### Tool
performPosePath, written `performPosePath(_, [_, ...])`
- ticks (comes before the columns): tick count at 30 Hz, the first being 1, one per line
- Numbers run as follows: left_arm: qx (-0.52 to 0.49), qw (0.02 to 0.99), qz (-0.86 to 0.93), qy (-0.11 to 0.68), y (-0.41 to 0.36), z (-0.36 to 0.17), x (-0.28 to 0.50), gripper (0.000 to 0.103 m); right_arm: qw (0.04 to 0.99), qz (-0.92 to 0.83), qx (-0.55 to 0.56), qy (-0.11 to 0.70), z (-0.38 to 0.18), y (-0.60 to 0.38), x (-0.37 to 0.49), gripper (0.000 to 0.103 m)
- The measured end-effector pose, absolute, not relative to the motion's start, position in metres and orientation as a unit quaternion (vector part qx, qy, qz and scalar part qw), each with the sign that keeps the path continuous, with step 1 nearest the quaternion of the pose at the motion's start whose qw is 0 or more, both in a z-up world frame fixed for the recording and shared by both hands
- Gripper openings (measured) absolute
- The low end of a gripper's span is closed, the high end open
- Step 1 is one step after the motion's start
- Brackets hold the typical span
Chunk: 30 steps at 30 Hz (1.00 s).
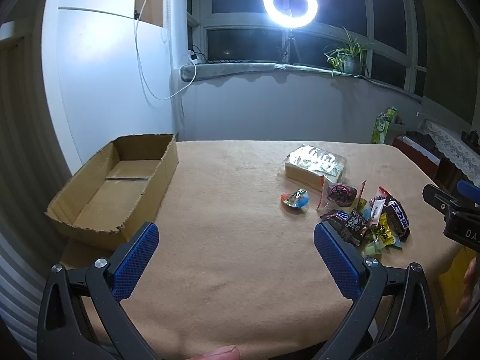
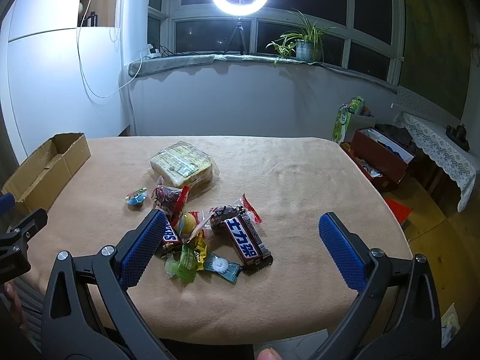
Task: Organize snacks
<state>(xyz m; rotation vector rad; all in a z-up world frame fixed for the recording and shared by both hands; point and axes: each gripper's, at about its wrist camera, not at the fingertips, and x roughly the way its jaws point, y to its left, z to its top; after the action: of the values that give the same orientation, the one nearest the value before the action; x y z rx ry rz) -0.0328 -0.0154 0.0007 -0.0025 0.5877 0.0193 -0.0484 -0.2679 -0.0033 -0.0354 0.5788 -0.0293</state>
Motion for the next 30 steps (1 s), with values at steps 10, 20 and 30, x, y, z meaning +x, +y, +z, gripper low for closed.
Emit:
performPosePath(10, [0.002, 0.958, 0.006, 0.286, -0.0185, 0.0032, -0.0346, 0.103, 0.958, -0.017, -0.017, 0.284, -0.0019, -0.2700, -0.0484, 0.103])
performPosePath(20, [0.005, 0.959, 0.007, 0.284, -0.0192, 0.0046, -0.0338, 0.103, 0.959, -0.017, -0.017, 0.283, -0.0013, -0.2725, -0.0484, 0.103])
performPosePath(30, [0.006, 0.959, 0.008, 0.284, -0.0194, 0.0037, -0.0344, 0.103, 0.959, -0.018, -0.017, 0.283, -0.0013, -0.2730, -0.0486, 0.103])
